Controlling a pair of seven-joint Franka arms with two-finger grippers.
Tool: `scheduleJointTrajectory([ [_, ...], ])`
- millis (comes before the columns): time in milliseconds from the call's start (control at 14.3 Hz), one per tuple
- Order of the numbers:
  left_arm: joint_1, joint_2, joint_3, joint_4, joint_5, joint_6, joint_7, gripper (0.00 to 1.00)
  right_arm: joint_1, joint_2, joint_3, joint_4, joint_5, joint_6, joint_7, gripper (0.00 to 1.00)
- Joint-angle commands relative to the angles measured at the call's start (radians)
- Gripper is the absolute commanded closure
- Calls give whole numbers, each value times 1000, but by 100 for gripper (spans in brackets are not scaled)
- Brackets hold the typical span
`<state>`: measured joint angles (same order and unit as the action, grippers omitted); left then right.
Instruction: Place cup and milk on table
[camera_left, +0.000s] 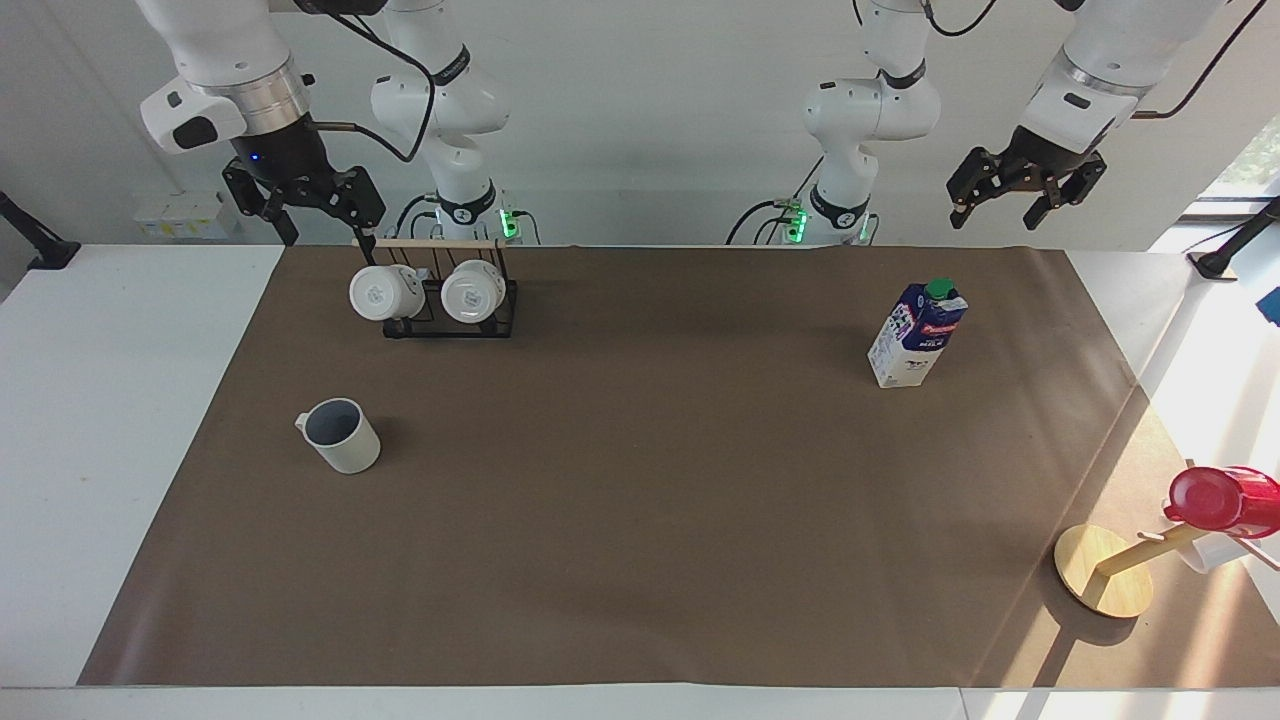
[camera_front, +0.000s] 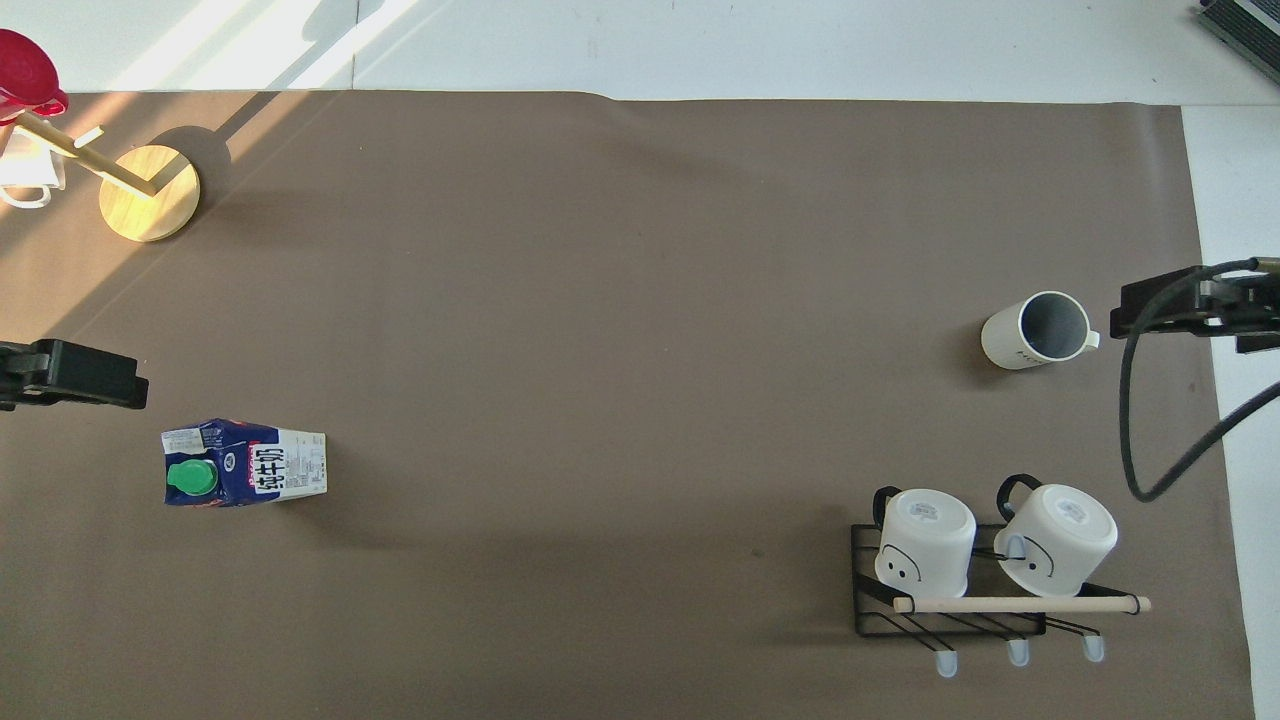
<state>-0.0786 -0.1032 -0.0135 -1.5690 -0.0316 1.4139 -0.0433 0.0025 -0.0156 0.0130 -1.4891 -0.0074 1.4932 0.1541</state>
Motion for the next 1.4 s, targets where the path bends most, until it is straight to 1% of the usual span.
scheduleJointTrajectory([
  [0,14,-6,-6,7,-11,-18,-1,0,-13,-14,1,-19,21,10,-24,0],
  [701,14,-6,-6,7,-13,-18,-1,0,-24,-15,1,-20,21,-10,-33,0],
  [841,14,-6,-6,7,-13,-18,-3,0,-22,-15,2,-22,21,1,-30,0],
  [1121,14,-6,-6,7,-11,-18,-1,0,-26,-43,2,-69,21,21,-24,0],
  [1262,14,-6,-6,7,-11,-18,-1,0,-27,-52,1,-95,21,83,-25,0],
  [1332,14,-6,-6,7,-13,-18,-1,0,-26,-52,1,-97,21,90,-24,0],
])
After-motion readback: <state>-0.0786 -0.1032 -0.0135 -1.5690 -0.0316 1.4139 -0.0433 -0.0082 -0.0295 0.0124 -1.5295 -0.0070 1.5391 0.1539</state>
